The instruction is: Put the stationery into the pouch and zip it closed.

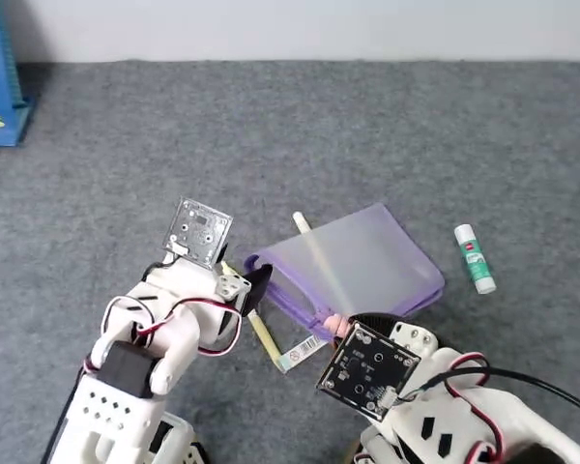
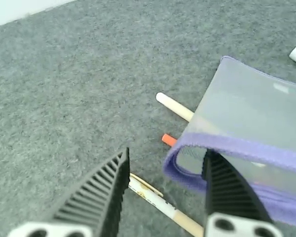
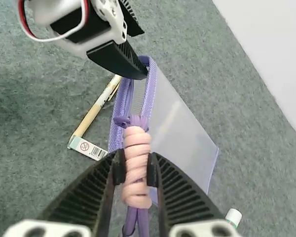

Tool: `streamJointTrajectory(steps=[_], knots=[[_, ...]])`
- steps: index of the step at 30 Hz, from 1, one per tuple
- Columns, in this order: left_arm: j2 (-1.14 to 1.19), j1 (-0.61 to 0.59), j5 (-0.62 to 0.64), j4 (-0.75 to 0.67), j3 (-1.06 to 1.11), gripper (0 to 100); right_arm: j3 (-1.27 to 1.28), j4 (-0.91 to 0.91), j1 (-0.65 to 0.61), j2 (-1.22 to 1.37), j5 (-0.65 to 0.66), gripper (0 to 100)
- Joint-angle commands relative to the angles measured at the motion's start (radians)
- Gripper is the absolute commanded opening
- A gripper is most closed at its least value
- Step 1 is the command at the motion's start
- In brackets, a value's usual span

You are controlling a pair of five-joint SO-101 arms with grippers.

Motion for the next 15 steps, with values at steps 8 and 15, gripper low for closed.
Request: streamJointTrajectory(steps=[8,15], knots=[[0.006,0.011,-0.031,-0.058,0.013,23,-0.127,0.065,-0.070,-0.002,-0.020,1.0],[0.006,0.011,-0.031,-0.141,0.077,22,-0.124,0.067,-0.133,-0.002,-0.040,1.0]])
